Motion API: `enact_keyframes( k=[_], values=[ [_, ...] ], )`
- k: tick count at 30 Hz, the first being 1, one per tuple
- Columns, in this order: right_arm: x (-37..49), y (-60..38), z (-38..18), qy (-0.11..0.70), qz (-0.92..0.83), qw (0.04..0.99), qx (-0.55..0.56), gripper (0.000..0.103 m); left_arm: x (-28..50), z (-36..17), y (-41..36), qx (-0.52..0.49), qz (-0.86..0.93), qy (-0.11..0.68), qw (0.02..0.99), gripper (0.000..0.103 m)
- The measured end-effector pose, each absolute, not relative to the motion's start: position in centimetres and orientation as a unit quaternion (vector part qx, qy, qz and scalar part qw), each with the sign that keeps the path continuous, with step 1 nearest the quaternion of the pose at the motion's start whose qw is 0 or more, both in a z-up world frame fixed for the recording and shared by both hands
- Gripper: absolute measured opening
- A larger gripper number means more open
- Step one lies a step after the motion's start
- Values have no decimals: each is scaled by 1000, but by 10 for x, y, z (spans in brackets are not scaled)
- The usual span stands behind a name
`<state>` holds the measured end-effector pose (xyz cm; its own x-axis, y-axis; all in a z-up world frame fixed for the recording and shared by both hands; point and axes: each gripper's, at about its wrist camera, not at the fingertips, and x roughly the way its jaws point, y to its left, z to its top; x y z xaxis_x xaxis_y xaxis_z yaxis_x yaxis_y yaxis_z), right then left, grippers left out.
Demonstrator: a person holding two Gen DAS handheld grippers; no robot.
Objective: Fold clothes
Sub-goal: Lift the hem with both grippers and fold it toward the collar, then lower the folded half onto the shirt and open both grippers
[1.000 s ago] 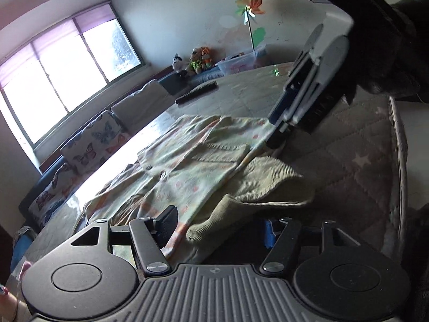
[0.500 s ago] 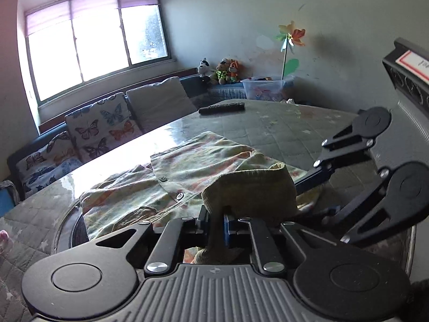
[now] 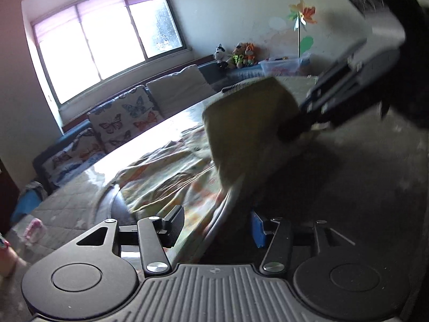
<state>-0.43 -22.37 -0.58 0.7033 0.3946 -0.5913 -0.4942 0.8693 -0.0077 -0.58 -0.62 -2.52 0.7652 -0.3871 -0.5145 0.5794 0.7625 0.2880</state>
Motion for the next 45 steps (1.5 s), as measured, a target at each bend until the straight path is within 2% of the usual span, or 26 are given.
enact_keyframes(
  k=[4, 6, 7, 8, 11, 18, 30, 36, 45],
  values=[
    [-1, -223, -6, 298, 238, 921, -78, 16, -3, -31, -3, 241, -246, 214, 914, 55],
    [-2, -224, -7, 299, 236, 922, -75, 13, -1, -34, -1, 251, -237, 213, 914, 41],
    [-3, -224, -8, 300, 234, 922, -73, 13, 0, -35, 0, 256, -233, 212, 914, 28],
    [-4, -225, -9, 299, 234, 922, -72, 12, 1, -37, 1, 261, -228, 211, 914, 21],
    [-10, -227, -6, 289, 233, 926, -65, 9, 3, -41, 3, 276, -214, 208, 914, 12],
    [-37, -239, 14, 268, 243, 931, -54, 8, -23, -16, 9, 260, -226, 196, 918, 10],
    [-122, -251, 62, 248, 291, 921, -79, 8, -116, 35, 24, 236, -277, 201, 910, 10],
    [-107, -251, 73, 252, 292, 920, -71, 8, -89, 40, 28, 213, -269, 210, 916, 10],
    [-26, -239, 76, 263, 285, 918, -80, 8, -16, 37, 35, 177, -236, 239, 925, 10]
  ],
)
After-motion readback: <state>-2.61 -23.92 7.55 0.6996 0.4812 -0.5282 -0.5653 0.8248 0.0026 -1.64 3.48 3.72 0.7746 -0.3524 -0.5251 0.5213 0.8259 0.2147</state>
